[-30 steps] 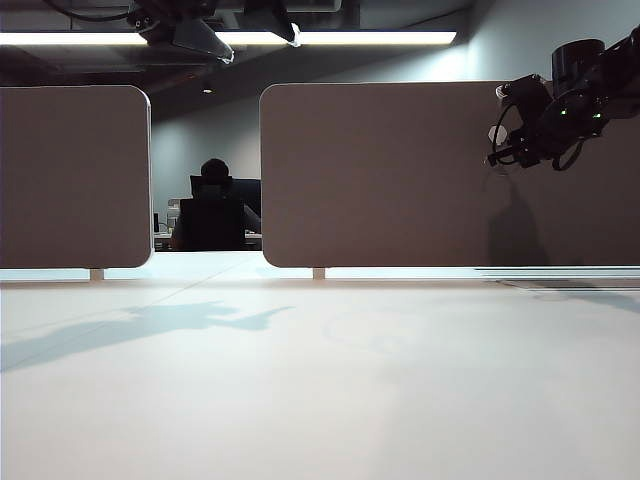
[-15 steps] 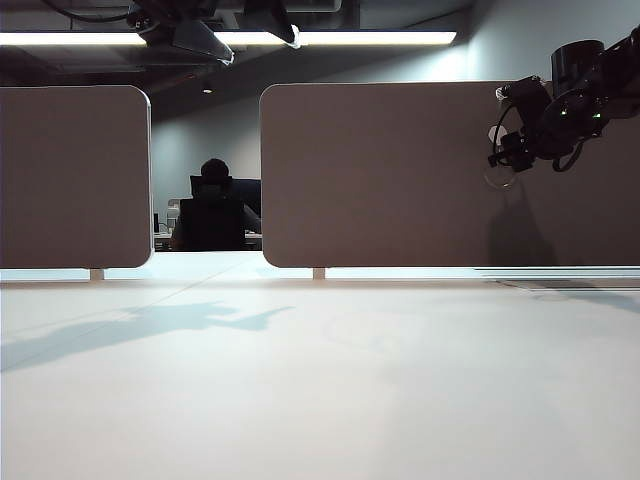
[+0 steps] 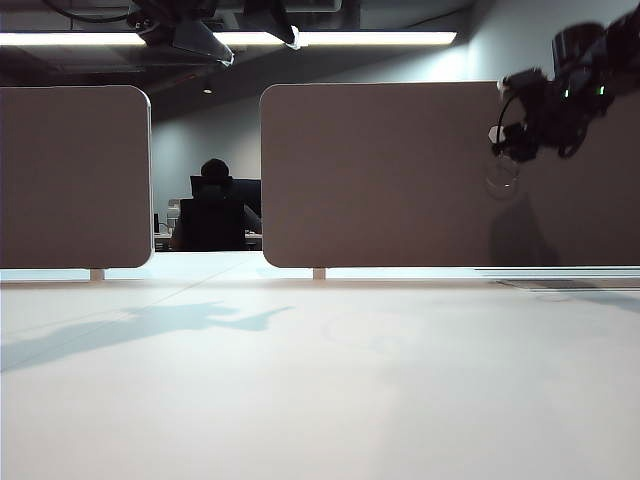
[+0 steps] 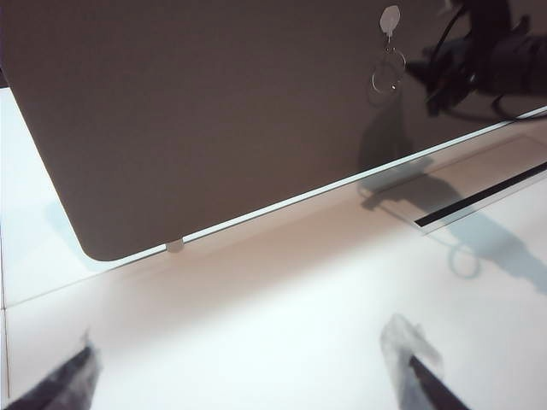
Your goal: Hang the earring on the hook.
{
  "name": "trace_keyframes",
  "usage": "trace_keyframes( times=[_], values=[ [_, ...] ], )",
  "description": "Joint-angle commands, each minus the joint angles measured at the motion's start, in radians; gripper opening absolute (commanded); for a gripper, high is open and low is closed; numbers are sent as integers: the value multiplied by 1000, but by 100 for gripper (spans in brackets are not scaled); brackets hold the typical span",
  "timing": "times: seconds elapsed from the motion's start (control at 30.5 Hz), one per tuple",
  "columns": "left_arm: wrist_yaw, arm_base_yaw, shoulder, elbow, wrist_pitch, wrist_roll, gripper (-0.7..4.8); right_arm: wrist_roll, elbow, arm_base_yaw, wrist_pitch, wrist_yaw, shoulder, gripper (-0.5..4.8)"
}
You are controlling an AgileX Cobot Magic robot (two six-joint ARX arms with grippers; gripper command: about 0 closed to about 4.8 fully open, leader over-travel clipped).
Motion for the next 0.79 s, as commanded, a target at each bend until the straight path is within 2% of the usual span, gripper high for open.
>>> trace_keyframes(
  times=[0.03,0.1,0.13,0.16,0.2,0.26,0.3,0.36,0.39,0.59,0.66,0.79],
  values=[
    [3,0,-22,5,-2,0,479,3,6,2,-114,71,-56,176],
    [5,0,-47,5,-2,-1,479,48,6,3,-235,71,-90,104],
    [5,0,-60,5,-2,-3,479,80,6,7,-306,42,-106,26],
    [5,0,-76,5,-3,-8,479,102,6,8,-369,-2,-120,-12],
    [5,0,-90,5,-8,-8,479,127,5,10,-423,-47,-132,-3],
    [5,0,-122,5,-35,-8,316,157,5,28,-510,-82,-151,-3],
    [5,0,-143,5,-62,-7,211,159,5,40,-544,-76,-160,-3],
    [3,0,-184,5,-119,-7,44,159,5,63,-592,-52,-184,-3],
    [-7,0,-205,5,-147,-7,-8,160,5,76,-622,-42,-205,-4],
    [-49,0,-343,5,-254,-13,-5,182,-23,140,-684,-4,-357,-3],
    [-87,0,-409,5,-308,-18,-5,182,-78,159,-682,-4,-439,-3],
    [-132,0,-561,-6,-423,-92,-5,185,-241,178,-674,-10,-618,-3]
  ],
)
